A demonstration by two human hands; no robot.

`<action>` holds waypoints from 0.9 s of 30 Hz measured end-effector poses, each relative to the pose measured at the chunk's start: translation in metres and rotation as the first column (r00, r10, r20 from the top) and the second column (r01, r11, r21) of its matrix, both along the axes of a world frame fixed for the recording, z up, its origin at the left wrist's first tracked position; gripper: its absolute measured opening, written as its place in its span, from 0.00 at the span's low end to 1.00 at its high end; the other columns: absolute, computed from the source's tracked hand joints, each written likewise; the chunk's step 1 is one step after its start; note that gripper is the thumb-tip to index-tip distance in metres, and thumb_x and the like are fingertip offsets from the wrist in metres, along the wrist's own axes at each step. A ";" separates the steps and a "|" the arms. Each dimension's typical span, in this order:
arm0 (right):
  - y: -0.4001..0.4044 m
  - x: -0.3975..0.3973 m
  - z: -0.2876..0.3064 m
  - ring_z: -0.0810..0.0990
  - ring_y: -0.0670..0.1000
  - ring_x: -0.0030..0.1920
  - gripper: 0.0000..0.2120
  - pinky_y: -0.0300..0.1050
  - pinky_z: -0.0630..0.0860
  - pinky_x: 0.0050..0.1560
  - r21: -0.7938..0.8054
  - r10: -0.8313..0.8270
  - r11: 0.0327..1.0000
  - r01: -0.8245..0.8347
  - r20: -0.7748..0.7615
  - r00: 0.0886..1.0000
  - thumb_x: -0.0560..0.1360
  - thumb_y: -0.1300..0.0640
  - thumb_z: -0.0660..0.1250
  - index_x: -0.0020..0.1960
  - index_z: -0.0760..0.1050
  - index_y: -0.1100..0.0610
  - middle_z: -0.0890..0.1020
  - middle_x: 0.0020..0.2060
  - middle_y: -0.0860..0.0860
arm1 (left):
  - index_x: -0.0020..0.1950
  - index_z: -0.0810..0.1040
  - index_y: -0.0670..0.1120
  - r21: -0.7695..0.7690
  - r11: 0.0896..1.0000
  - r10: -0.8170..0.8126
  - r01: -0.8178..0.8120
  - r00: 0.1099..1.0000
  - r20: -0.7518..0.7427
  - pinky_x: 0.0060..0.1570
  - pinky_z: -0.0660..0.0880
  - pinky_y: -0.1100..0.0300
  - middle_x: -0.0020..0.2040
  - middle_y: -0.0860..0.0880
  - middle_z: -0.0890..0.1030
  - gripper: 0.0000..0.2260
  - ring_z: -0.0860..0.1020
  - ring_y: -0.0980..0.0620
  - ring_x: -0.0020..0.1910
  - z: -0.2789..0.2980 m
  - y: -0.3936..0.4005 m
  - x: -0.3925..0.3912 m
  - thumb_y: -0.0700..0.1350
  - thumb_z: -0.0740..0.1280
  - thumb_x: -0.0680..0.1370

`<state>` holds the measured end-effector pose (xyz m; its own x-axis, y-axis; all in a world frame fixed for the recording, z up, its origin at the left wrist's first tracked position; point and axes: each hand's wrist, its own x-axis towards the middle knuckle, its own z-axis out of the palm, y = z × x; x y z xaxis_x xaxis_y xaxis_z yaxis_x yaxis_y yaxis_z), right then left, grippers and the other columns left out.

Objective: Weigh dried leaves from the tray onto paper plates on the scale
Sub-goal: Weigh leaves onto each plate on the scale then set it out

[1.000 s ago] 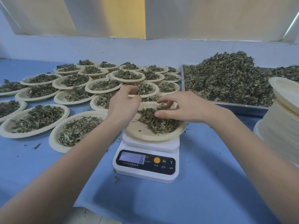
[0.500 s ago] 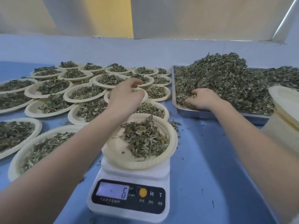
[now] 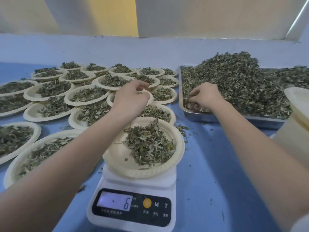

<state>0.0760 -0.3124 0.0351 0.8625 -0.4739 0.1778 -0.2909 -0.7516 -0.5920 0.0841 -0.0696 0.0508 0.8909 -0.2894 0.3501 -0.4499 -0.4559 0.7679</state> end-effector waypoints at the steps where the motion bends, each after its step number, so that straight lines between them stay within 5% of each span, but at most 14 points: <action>1: 0.003 -0.006 0.004 0.78 0.42 0.23 0.09 0.34 0.77 0.31 0.069 -0.014 0.998 0.008 0.079 0.997 0.73 0.64 0.71 0.53 0.81 0.62 0.83 0.35 0.53 | 0.60 0.76 0.52 -0.008 1.000 0.002 -0.002 1.000 -0.007 0.28 0.67 0.76 0.59 0.53 0.76 0.14 0.73 0.63 0.38 0.000 0.000 -0.001 0.41 0.62 0.76; 4: 0.024 -0.028 0.020 0.79 0.41 0.24 0.11 0.31 0.76 0.29 0.214 0.002 0.975 -0.062 0.270 0.963 0.72 0.63 0.72 0.54 0.81 0.59 0.82 0.35 0.49 | 0.61 0.76 0.51 -0.020 1.000 0.020 -0.020 1.000 -0.023 0.24 0.65 0.80 0.59 0.52 0.76 0.14 0.72 0.63 0.34 0.001 0.002 -0.007 0.41 0.63 0.77; 8: 0.067 -0.062 0.038 0.83 0.46 0.32 0.13 0.40 0.82 0.41 0.271 0.266 0.891 -0.365 0.342 0.901 0.71 0.61 0.74 0.55 0.82 0.56 0.85 0.43 0.52 | 0.65 0.73 0.50 -0.027 0.998 0.060 -0.061 0.998 -0.032 0.26 0.69 0.72 0.61 0.52 0.76 0.17 0.72 0.62 0.34 0.001 0.008 -0.016 0.38 0.60 0.78; 12: 0.111 -0.086 0.042 0.80 0.39 0.39 0.12 0.36 0.77 0.47 0.024 0.548 0.829 -0.558 0.156 0.822 0.72 0.54 0.72 0.56 0.81 0.49 0.83 0.43 0.42 | 0.67 0.70 0.48 -0.073 0.988 0.134 -0.136 0.990 -0.033 0.32 0.69 0.65 0.61 0.51 0.76 0.21 0.74 0.60 0.37 0.000 0.019 -0.027 0.34 0.57 0.76; 15: 0.126 -0.095 0.040 0.76 0.40 0.57 0.20 0.33 0.70 0.57 -0.113 0.642 0.748 -0.654 -0.128 0.756 0.73 0.42 0.68 0.64 0.76 0.44 0.79 0.58 0.40 | 0.67 0.71 0.47 -0.067 0.979 0.192 -0.194 0.981 -0.026 0.46 0.72 0.60 0.60 0.50 0.77 0.21 0.75 0.53 0.50 0.000 0.031 -0.035 0.34 0.56 0.76; 17: 0.126 -0.101 0.039 0.72 0.42 0.64 0.21 0.37 0.68 0.62 -0.148 0.641 0.724 -0.673 -0.217 0.737 0.74 0.38 0.63 0.65 0.74 0.41 0.75 0.65 0.41 | 0.66 0.71 0.47 -0.054 0.977 0.205 -0.206 0.978 -0.026 0.55 0.72 0.54 0.60 0.50 0.77 0.21 0.75 0.50 0.56 -0.001 0.041 -0.040 0.33 0.56 0.75; 21: 0.118 -0.112 0.034 0.73 0.37 0.56 0.18 0.25 0.63 0.49 -0.171 0.600 0.763 -0.624 -0.173 0.781 0.78 0.40 0.56 0.67 0.69 0.36 0.73 0.67 0.39 | 0.65 0.72 0.46 -0.005 0.977 0.214 -0.214 0.976 -0.033 0.57 0.69 0.57 0.61 0.49 0.76 0.19 0.73 0.51 0.60 -0.008 0.058 -0.048 0.34 0.56 0.76; 24: 0.112 -0.116 0.023 0.65 0.43 0.69 0.22 0.31 0.56 0.57 -0.079 0.555 0.822 -0.564 -0.107 0.825 0.79 0.38 0.51 0.72 0.63 0.37 0.66 0.71 0.38 | 0.66 0.72 0.46 -0.003 0.979 0.202 -0.203 0.978 -0.050 0.59 0.69 0.56 0.62 0.49 0.76 0.19 0.72 0.50 0.61 -0.013 0.065 -0.051 0.35 0.56 0.76; 27: 0.111 -0.118 0.013 0.60 0.41 0.71 0.24 0.24 0.53 0.47 -0.003 0.519 0.855 -0.519 -0.032 0.854 0.81 0.40 0.49 0.75 0.59 0.43 0.62 0.73 0.39 | 0.67 0.71 0.47 0.005 0.979 0.202 -0.202 0.977 -0.061 0.57 0.67 0.58 0.63 0.49 0.76 0.20 0.72 0.52 0.60 -0.016 0.068 -0.053 0.35 0.56 0.77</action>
